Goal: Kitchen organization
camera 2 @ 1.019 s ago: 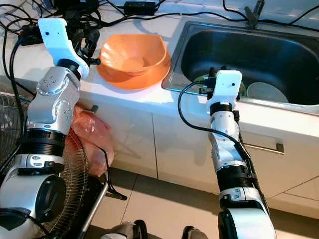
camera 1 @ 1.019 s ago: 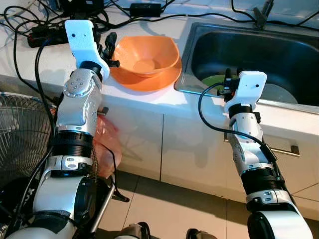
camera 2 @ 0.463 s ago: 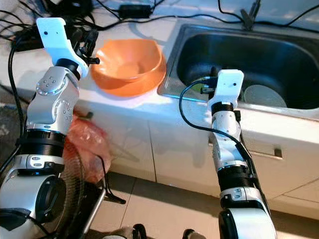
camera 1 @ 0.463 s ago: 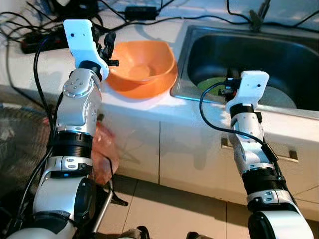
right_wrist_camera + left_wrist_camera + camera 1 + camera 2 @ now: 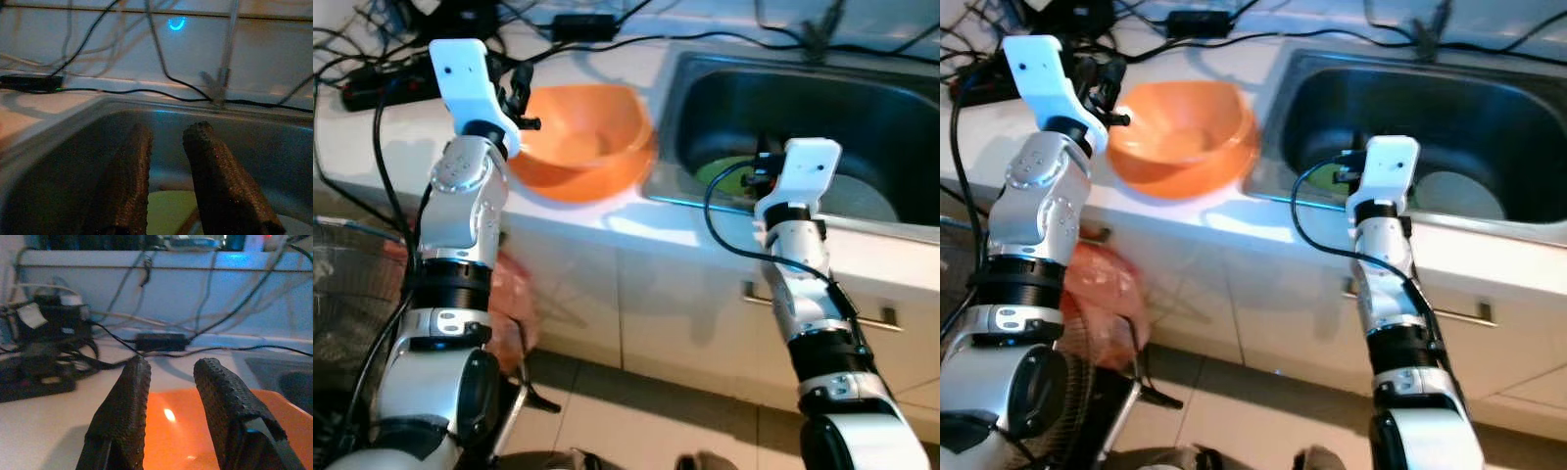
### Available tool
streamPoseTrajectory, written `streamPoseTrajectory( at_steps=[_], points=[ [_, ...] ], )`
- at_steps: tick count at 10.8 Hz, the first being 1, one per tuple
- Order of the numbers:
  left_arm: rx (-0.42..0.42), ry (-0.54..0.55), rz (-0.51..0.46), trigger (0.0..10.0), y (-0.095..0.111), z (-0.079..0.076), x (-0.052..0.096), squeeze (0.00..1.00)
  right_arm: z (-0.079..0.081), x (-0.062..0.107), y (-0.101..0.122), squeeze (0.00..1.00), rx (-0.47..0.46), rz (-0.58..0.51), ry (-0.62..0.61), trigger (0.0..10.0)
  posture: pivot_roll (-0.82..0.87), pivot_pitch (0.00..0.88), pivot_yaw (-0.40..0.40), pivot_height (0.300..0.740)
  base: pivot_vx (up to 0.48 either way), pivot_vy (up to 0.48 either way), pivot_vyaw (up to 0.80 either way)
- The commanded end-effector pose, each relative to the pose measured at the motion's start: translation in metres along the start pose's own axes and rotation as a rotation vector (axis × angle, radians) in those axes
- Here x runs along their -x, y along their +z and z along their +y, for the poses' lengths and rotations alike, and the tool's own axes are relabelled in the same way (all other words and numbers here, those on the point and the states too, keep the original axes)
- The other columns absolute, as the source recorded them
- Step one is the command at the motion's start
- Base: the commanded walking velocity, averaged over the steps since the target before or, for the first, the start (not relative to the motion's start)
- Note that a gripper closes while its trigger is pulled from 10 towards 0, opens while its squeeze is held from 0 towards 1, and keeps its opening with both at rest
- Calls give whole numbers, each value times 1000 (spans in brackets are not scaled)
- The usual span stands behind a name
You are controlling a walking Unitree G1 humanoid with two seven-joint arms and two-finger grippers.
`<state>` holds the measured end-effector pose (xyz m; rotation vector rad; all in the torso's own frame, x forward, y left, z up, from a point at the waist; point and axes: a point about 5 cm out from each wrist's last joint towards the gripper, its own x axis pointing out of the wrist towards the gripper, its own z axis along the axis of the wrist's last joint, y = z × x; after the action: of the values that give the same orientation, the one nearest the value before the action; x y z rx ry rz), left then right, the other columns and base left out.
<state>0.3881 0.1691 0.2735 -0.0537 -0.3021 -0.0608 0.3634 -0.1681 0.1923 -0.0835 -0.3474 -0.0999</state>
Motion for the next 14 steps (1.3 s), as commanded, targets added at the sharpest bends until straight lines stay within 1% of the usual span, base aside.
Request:
streamPoseTrajectory(
  at_steps=[1, 4, 10, 13, 14],
  points=[
    [-10, 17, -13, 10000, 3, 5, 0, 0, 1, -2, 5, 0, -13, -17, -4, 10000, 31, 136, 42, 740, 307, 0, 0],
    [-17, 9, -14, 10000, 2, 3, 1, 0, 1, -2, 5, 0, -11, -17, -3, 10000, 30, 141, 39, 740, 390, 0, 0],
    [-19, -3, -27, 10000, 4, 1, 2, 0, 1, -2, 5, 0, -12, -16, 0, 10000, 31, 143, 37, 740, 0, 0, 0],
    [-24, -25, -52, 10000, 16, -2, 3, 0, 3, -2, 4, 0, -13, -13, 3, 10000, 34, 142, 38, 740, 0, 0, 0],
    [-26, -24, -39, 10000, 16, -1, 3, 0, 4, -2, 4, 0, -15, -13, 6, 10000, 36, 139, 40, 740, 0, 0, 0]
  ],
)
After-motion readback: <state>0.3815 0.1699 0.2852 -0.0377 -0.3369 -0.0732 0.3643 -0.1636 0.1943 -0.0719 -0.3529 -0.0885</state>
